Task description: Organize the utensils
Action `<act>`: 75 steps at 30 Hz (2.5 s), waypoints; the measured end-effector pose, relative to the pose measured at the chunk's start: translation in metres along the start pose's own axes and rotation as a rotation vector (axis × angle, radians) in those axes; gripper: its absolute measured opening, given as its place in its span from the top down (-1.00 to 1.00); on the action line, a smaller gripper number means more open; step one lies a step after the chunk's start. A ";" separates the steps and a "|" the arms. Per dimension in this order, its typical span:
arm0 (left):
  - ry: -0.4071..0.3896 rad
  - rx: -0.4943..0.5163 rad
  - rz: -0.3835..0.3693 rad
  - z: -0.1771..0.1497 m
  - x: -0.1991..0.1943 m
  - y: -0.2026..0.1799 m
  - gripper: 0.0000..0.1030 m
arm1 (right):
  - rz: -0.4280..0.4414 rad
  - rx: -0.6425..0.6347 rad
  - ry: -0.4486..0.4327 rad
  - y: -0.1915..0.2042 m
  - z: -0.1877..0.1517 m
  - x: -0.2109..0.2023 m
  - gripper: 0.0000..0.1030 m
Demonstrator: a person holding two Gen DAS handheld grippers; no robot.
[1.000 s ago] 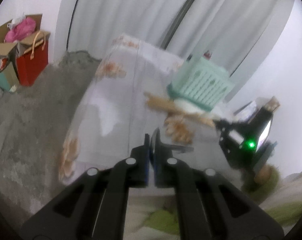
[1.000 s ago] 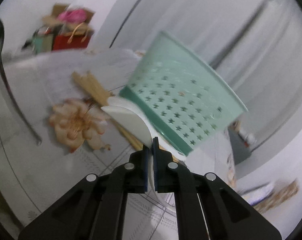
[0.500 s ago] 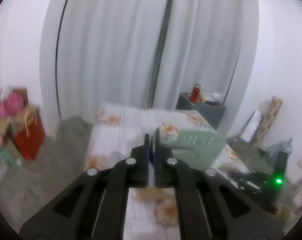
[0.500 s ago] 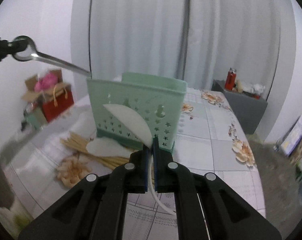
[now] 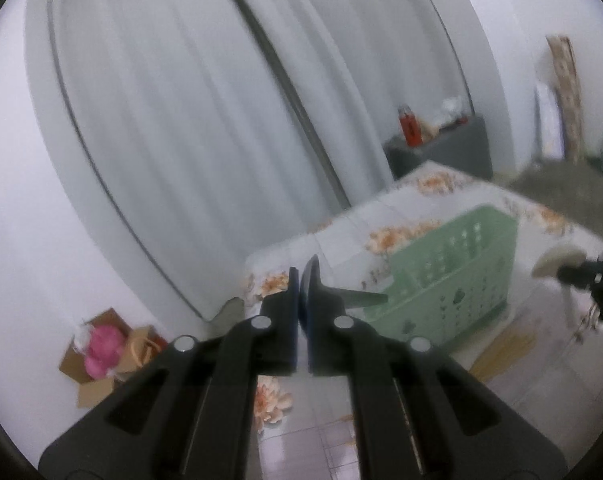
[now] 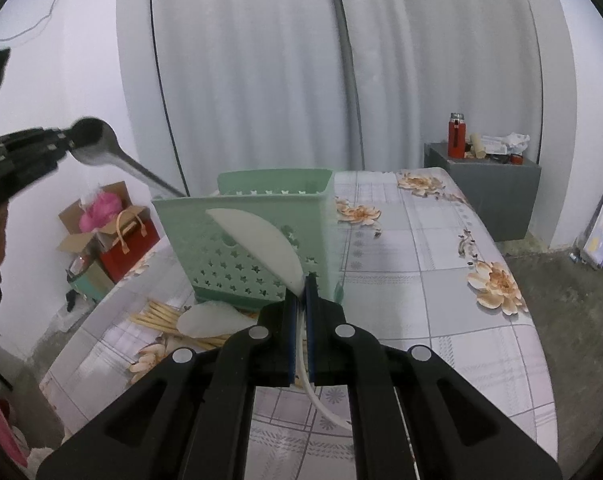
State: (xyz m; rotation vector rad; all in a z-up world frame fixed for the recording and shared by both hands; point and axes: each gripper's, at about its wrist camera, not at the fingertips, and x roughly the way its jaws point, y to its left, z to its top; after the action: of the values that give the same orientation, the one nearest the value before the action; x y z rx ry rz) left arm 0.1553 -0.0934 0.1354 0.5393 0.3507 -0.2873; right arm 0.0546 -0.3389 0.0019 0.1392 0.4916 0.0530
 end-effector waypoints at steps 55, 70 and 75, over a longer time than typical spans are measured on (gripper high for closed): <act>0.189 -0.633 -0.265 -0.151 0.008 0.049 0.25 | 0.400 0.248 -0.219 -0.030 0.127 0.058 0.92; 0.202 -0.626 -0.307 -0.150 0.013 0.034 0.22 | 0.221 0.243 -0.064 -0.055 0.070 0.073 0.89; 0.211 -0.618 -0.317 -0.150 0.013 0.028 0.21 | 0.123 0.194 -0.057 -0.052 0.068 0.065 0.56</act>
State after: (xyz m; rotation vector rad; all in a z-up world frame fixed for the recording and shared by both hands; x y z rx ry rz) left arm 0.1398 0.0091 0.0231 -0.1009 0.7010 -0.4071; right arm 0.1449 -0.3931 0.0228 0.3599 0.4304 0.1212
